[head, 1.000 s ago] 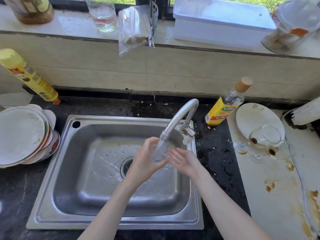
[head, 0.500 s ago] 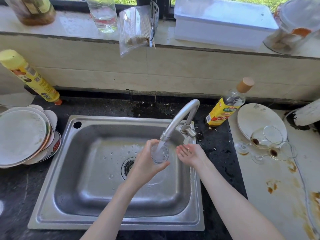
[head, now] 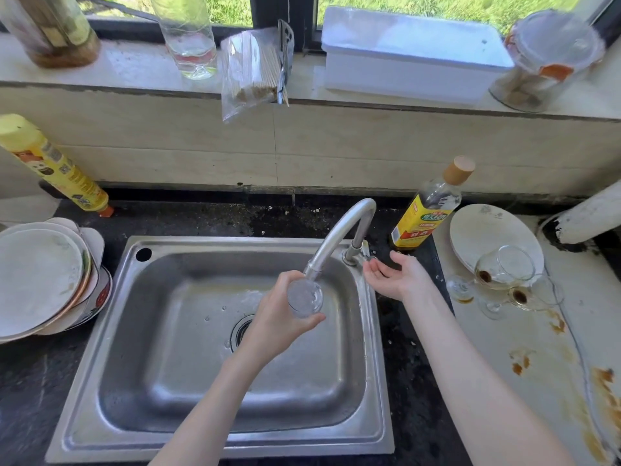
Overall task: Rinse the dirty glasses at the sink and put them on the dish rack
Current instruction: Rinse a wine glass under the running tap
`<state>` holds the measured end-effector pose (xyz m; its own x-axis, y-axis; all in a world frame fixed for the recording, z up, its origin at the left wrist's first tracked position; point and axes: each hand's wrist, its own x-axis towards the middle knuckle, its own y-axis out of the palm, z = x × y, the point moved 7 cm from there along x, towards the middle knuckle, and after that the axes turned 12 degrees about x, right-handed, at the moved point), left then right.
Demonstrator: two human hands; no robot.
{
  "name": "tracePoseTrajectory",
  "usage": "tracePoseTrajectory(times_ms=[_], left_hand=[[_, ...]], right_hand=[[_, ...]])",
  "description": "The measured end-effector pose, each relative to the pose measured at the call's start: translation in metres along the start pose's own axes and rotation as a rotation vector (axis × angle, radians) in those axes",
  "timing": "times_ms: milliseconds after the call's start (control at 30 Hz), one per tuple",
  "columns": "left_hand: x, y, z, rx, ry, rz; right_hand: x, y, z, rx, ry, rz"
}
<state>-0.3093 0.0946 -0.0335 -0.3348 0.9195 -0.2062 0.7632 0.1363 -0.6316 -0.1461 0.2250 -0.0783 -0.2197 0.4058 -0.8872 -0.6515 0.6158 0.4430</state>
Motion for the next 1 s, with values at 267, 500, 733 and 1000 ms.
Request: tracePoseTrajectory(times_ms=[267,500,733,1000], left_hand=[[0.003,-0.002,0.004,-0.019,-0.017,-0.128],[-0.009,0.013,0.025,-0.373,-0.254,-0.153],[-0.022,0.033,0.043,-0.417,-0.223,0.014],[-0.025,0.041,0.037,0.024,-0.086,0.091]], right_hand=[[-0.015,-0.031,-0.045,-0.399,0.067,0.037],[-0.019,-0.073,-0.115,-0.476,0.288,0.045],[-0.020,-0.045,-0.094,-0.320,0.044,0.121],[-0.053,-0.025,-0.065,-0.743,-0.481,0.341]])
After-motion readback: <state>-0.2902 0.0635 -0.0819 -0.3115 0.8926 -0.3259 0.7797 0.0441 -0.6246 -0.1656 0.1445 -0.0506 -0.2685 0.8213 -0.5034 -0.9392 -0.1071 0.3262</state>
